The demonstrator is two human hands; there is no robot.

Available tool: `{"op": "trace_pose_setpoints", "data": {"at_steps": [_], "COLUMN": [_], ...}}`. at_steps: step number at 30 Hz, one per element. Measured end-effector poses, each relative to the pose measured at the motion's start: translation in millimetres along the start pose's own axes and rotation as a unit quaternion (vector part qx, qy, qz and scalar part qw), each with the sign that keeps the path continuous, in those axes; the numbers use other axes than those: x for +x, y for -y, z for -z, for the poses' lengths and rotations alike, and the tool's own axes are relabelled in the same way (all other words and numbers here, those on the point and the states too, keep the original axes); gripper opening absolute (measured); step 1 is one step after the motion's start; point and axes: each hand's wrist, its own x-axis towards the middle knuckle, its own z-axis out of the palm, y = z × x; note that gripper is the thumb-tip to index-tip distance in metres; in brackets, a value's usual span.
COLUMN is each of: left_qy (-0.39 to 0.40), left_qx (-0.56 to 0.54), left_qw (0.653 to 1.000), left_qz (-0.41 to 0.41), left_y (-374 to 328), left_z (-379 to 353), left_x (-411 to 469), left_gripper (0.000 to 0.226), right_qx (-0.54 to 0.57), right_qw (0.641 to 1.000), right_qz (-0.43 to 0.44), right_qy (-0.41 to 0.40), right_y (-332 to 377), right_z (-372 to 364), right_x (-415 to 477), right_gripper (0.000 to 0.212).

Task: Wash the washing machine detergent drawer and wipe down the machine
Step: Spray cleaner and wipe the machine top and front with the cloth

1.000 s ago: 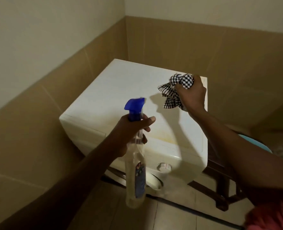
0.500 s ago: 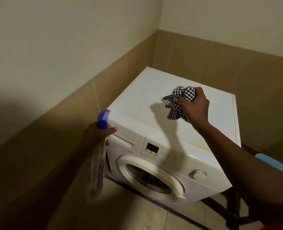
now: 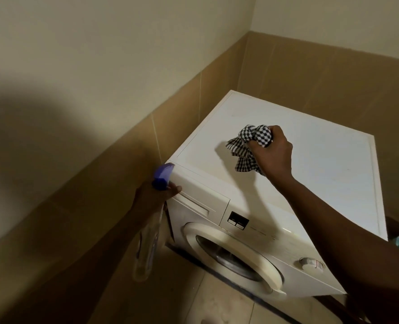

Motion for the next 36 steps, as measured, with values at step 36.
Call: {"op": "trace_pose_setpoints", "data": {"at_steps": [36], "left_qy": [0.098], "left_qx": [0.156], "left_qw": [0.976], "left_qz": [0.117], "left_y": [-38.0], "left_z": [41.5], "left_x": [41.7], "left_gripper": [0.049], "right_qx": [-0.024], "right_qw": [0.998], "right_qz": [-0.005], "right_qy": [0.051], "right_y": [34.7], "right_z": [-65.1], "right_x": [16.4], "right_gripper": [0.032]}}
